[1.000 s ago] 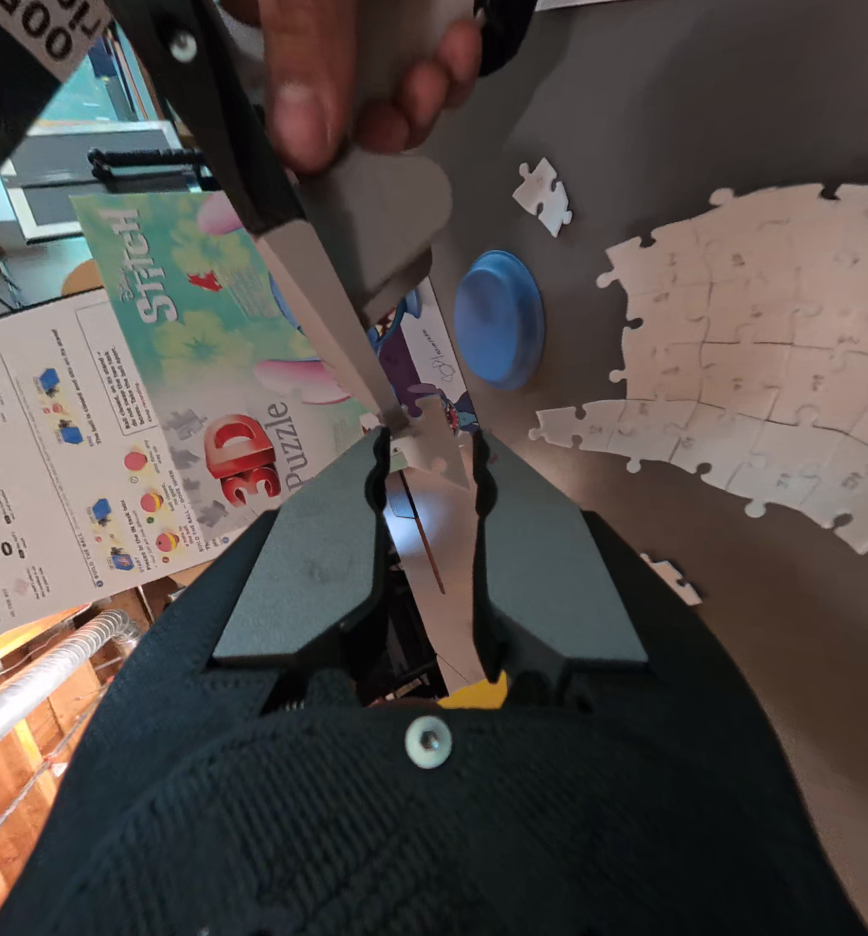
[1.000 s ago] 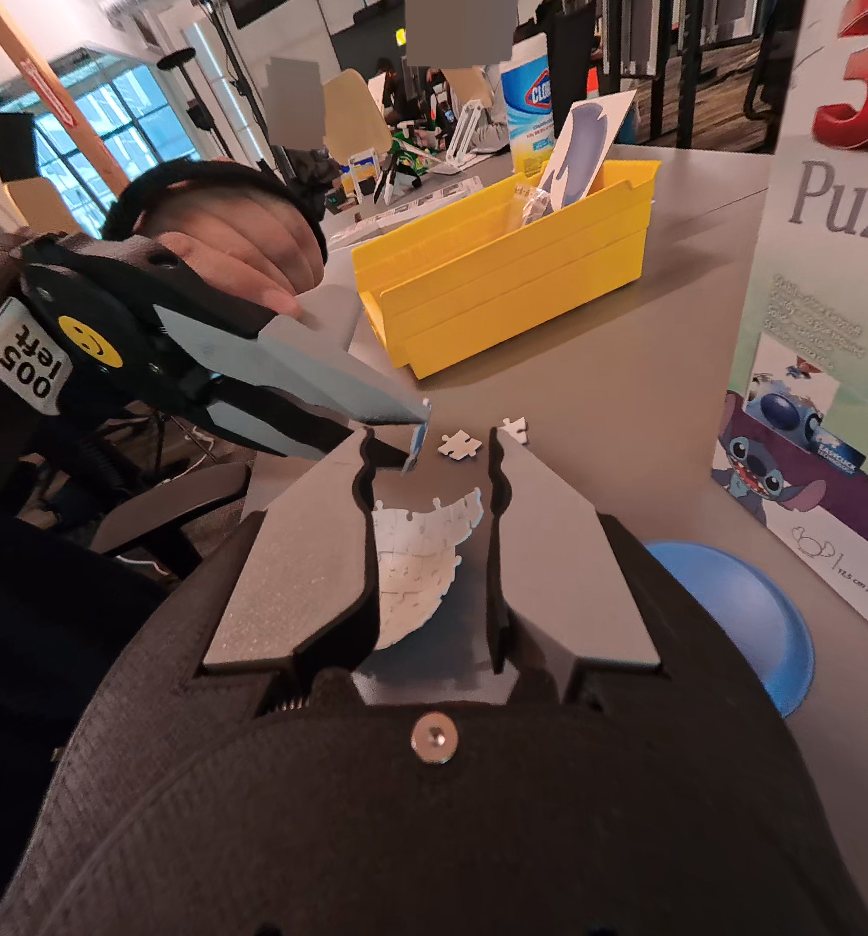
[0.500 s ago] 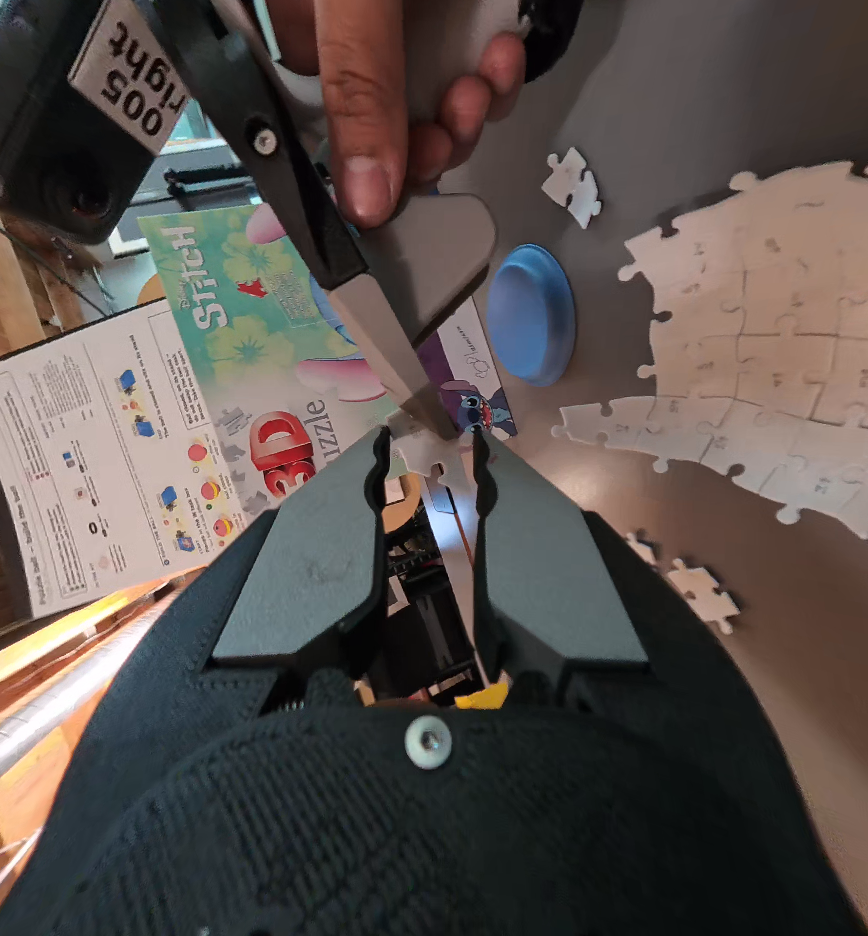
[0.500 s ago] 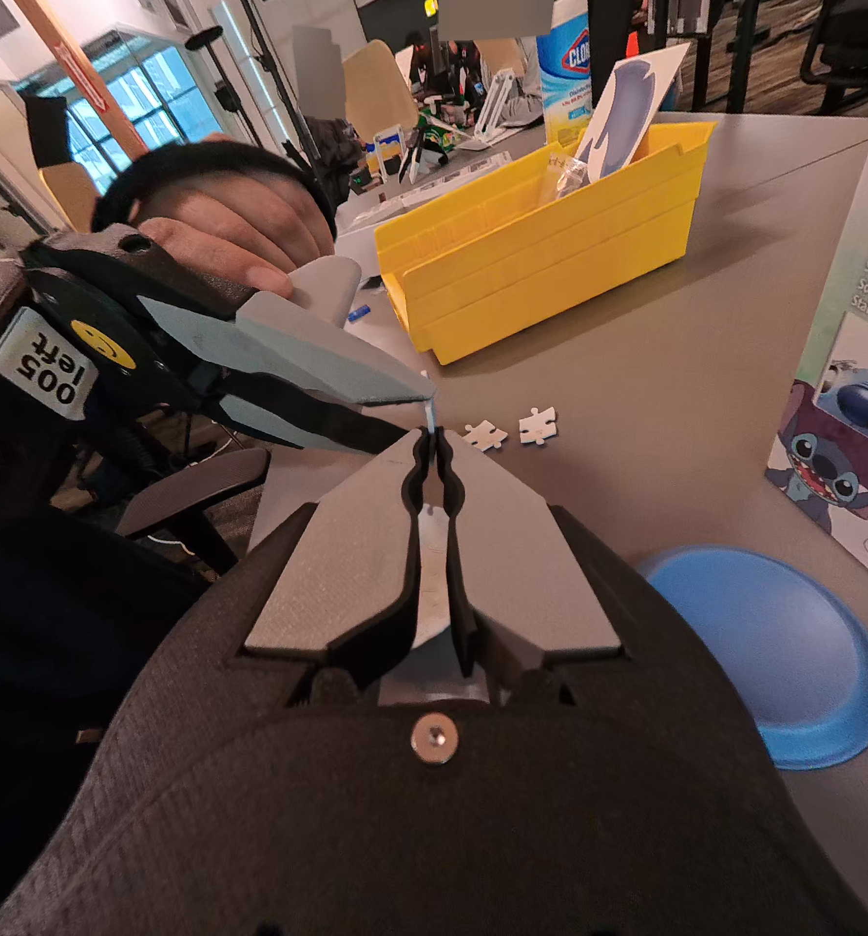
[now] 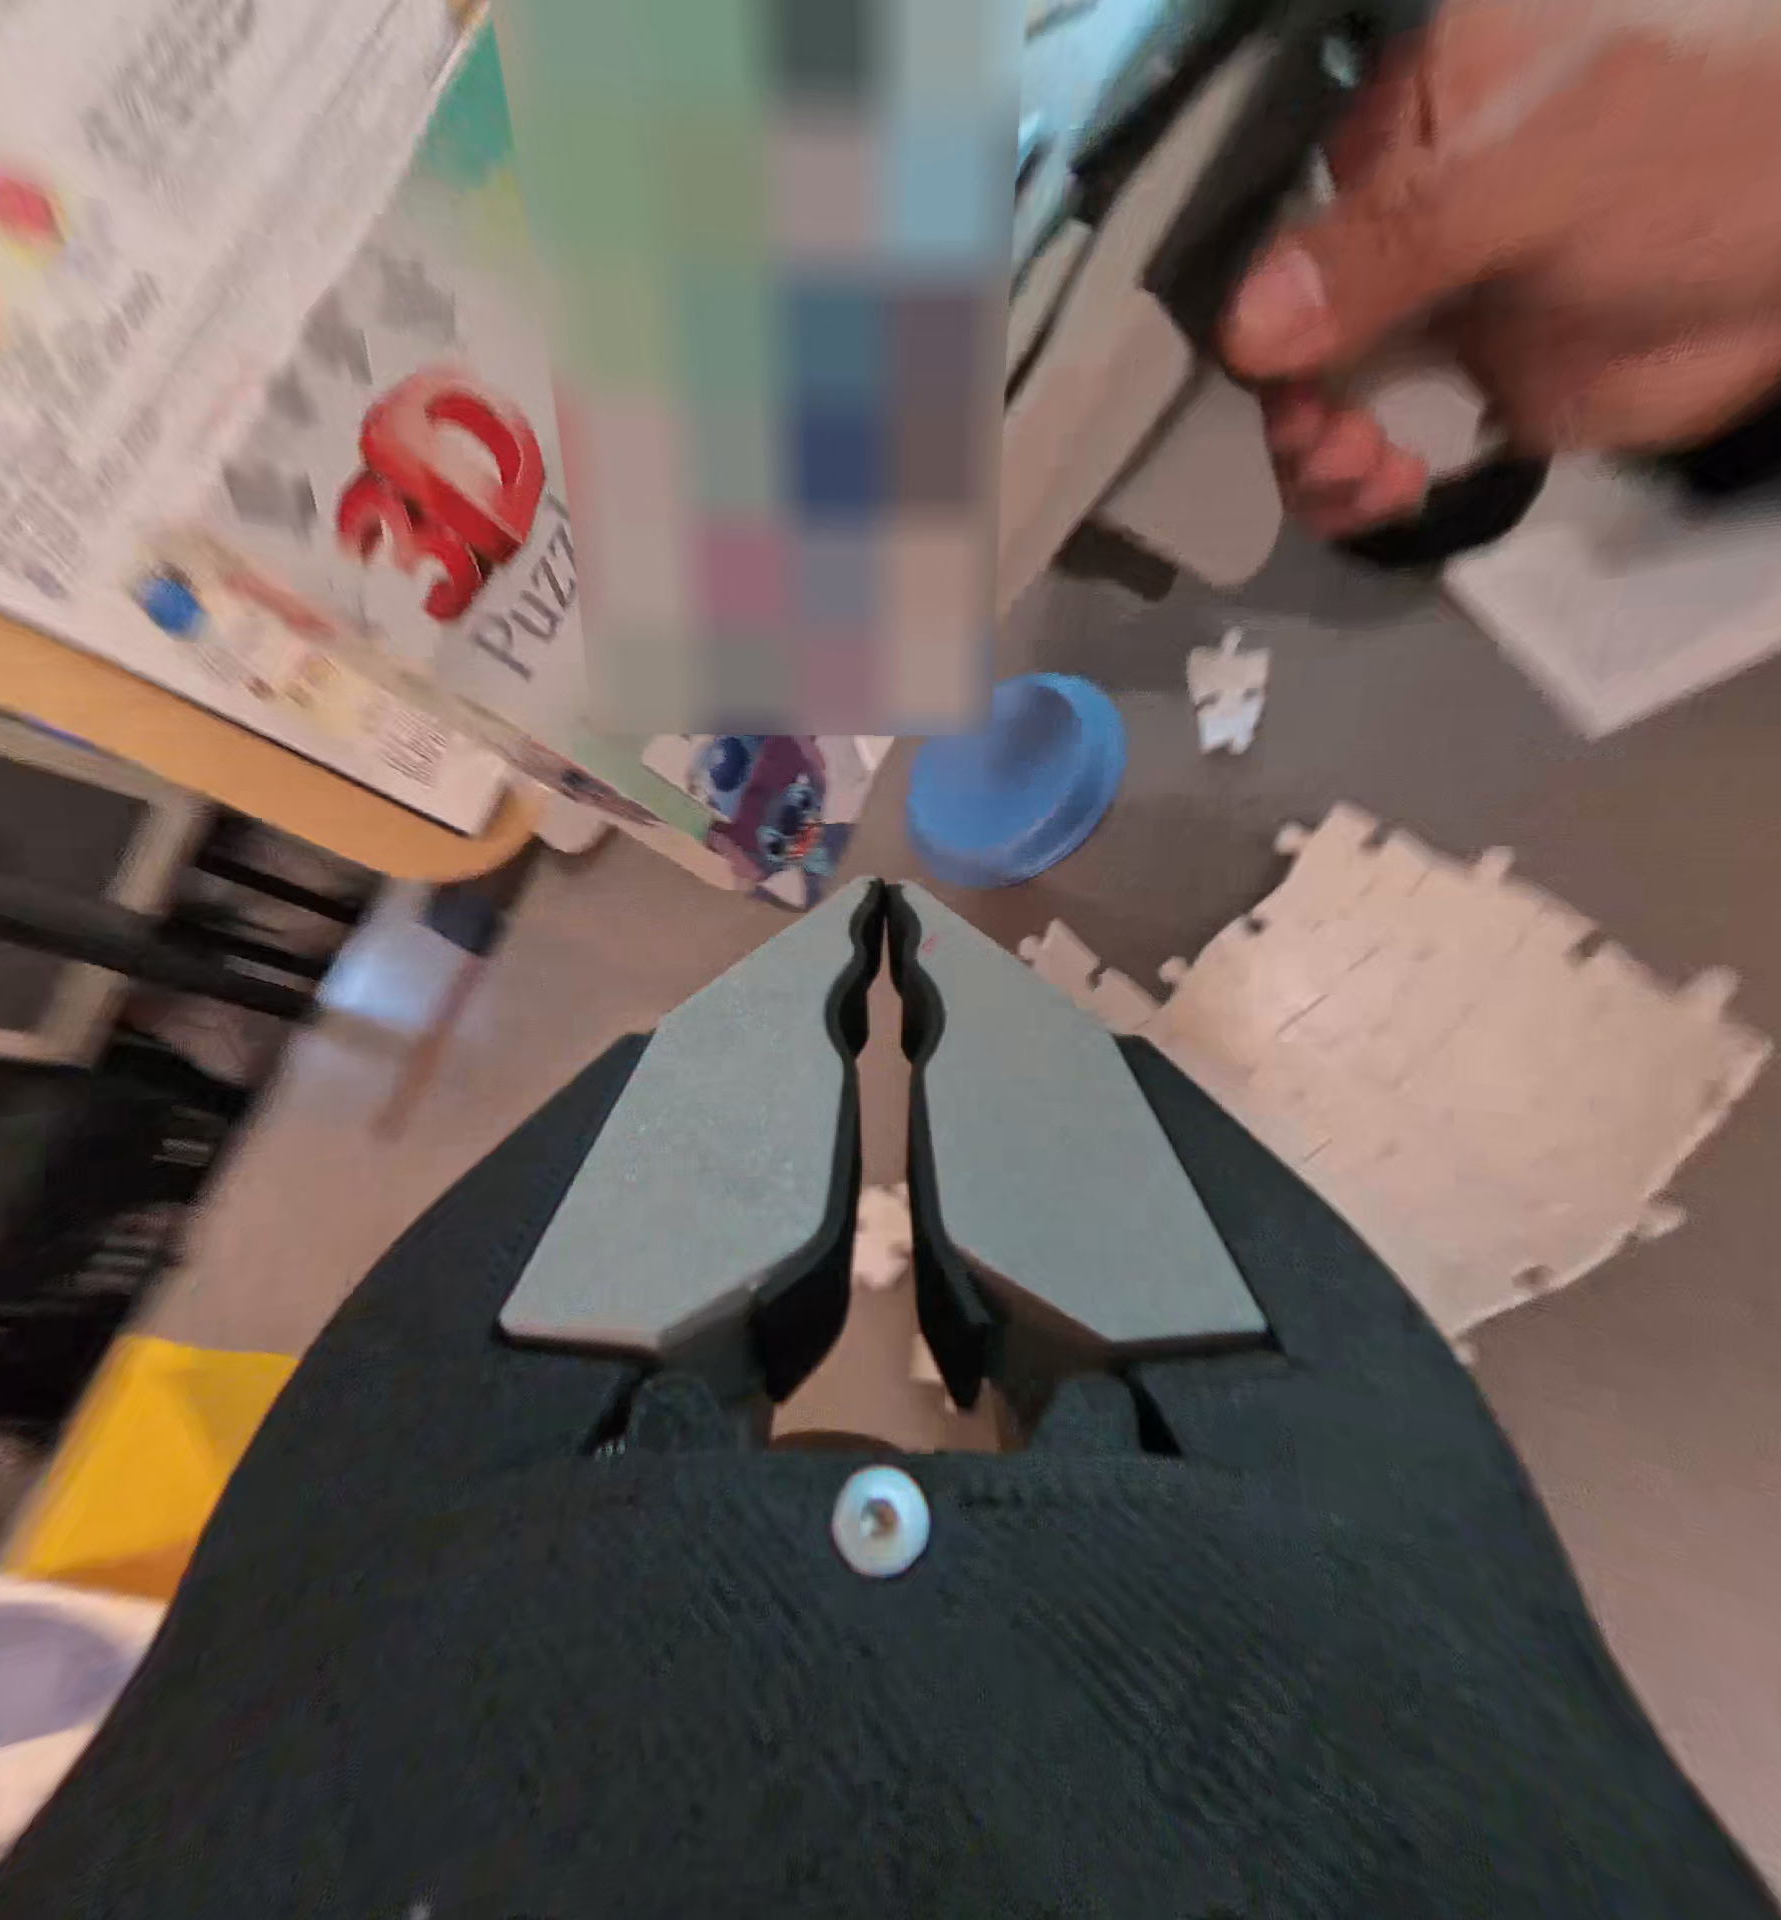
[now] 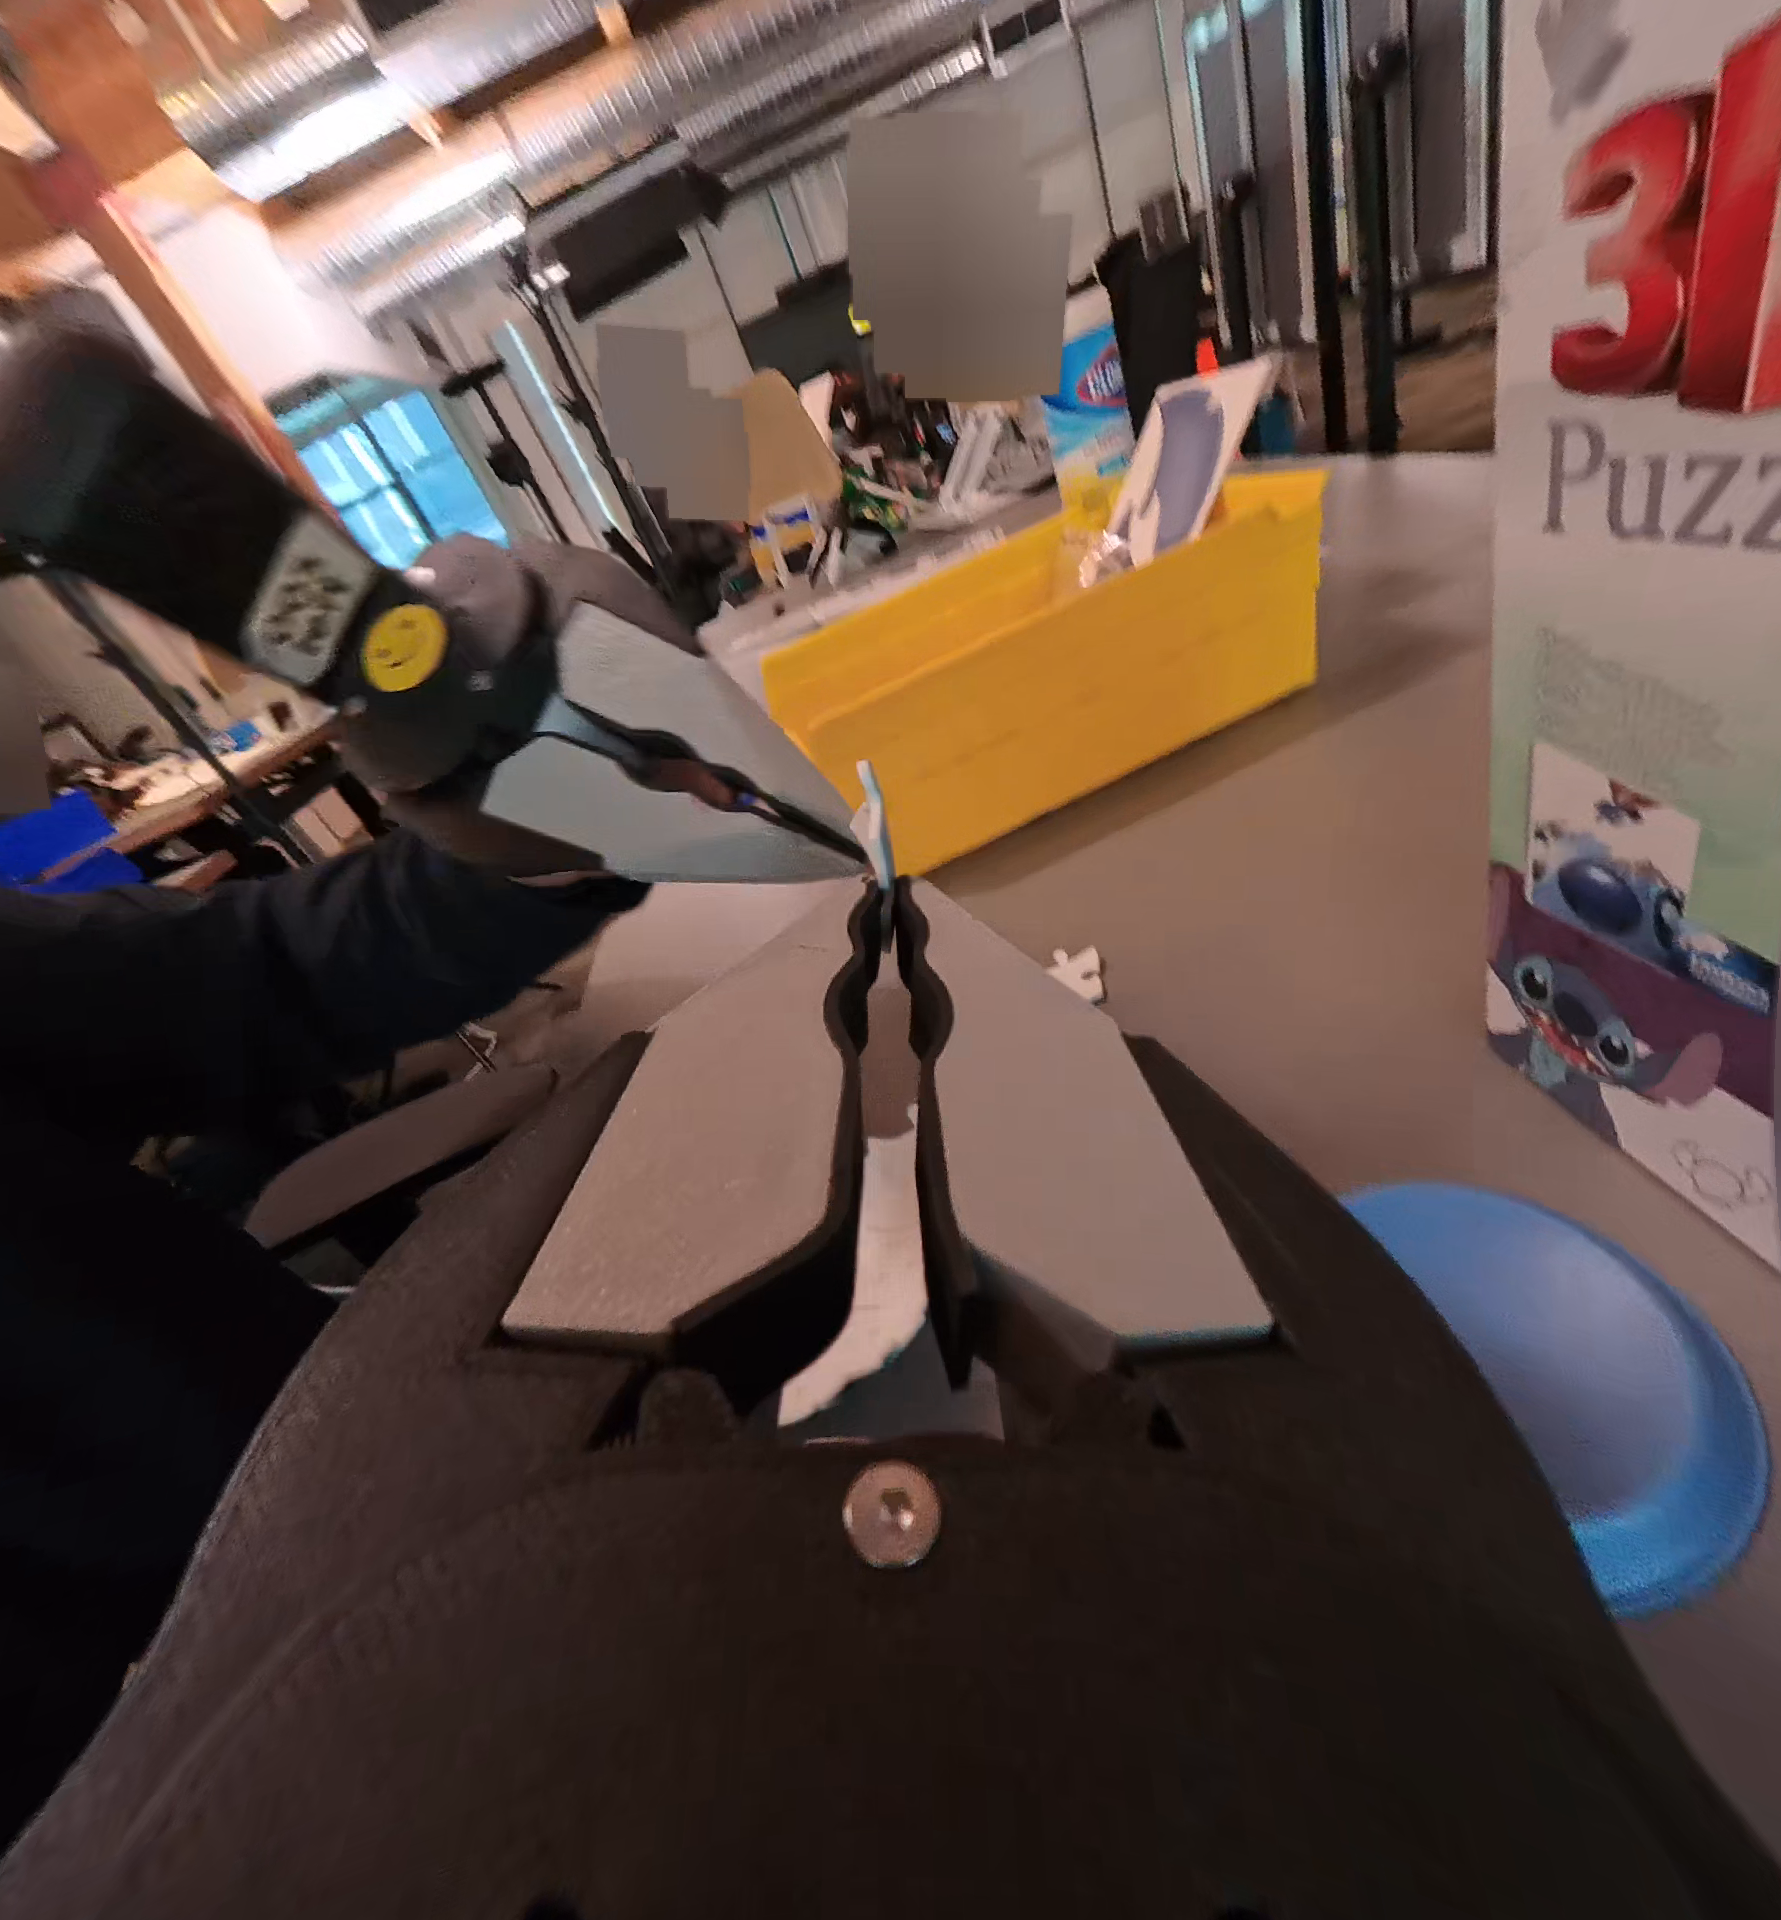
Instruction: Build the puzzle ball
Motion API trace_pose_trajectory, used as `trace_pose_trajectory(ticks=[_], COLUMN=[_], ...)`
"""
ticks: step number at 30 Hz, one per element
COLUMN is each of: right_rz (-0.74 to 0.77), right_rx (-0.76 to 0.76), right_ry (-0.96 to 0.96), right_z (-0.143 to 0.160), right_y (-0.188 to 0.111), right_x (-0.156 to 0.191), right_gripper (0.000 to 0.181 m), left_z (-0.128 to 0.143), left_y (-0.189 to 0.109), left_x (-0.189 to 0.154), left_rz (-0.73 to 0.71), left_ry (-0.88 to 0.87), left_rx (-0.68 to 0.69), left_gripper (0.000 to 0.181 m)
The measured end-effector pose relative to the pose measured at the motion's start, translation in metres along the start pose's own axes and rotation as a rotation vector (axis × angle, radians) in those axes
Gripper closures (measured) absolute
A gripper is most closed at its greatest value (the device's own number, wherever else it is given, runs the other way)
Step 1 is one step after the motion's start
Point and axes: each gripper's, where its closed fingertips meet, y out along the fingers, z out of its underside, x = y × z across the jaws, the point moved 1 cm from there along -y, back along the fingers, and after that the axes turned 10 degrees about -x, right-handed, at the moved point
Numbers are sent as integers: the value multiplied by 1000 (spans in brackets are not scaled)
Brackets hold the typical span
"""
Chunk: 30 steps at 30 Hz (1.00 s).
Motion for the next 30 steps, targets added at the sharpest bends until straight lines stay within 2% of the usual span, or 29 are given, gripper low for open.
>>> trace_pose_trajectory(ticks=[1, 2, 3, 4, 7, 9, 12, 14, 16, 19, 24, 26, 28, 30], right_rz=[-22, -40, -58, -77, -112, -129, -144, -129, -119, -109, -127, -130, -91, -93], right_rx=[-28, -53, -75, -89, -92, -97, -109, -88, -40, -34, 13, 60, 127, 129], right_ry=[-5, -12, -18, -23, -45, -58, -60, -73, -80, -87, -135, -149, -162, -154], right_z=[-4, -7, -9, -11, -9, -8, -8, -4, 4, 0, 4, 13, 25, 27], right_y=[0, 1, 1, 2, 4, 6, 6, 8, 10, 8, 10, 12, 13, 15], right_x=[4, 7, 11, 15, 21, 24, 26, 23, 19, 18, 25, 26, 20, 21], right_gripper=[181, 181, 181, 181, 181, 181, 181, 181, 181, 168, 170, 181, 181, 181], left_z=[-1, -5, -10, -15, -31, -40, -43, -37, -30, -23, -20, -10, -10, -20], left_y=[1, 2, 2, 2, -1, -5, -5, -4, -3, -9, -12, -9, -7, -5], left_x=[1, 1, 1, 1, 2, 2, 3, 3, 1, 4, -4, -8, -9, -9], left_rz=[18, 48, 76, 102, 182, 248, 284, 298, 339, 391, 479, 492, 489, 490], left_ry=[-123, -228, -315, -391, -554, -630, -687, -681, -632, -509, -341, -241, -209, -250], left_rx=[-22, -58, -102, -144, -268, -345, -379, -325, -205, -5, 200, 292, 320, 269], left_gripper=[181, 174, 149, 138, 153, 178, 181, 181, 181, 181, 181, 181, 181, 181])
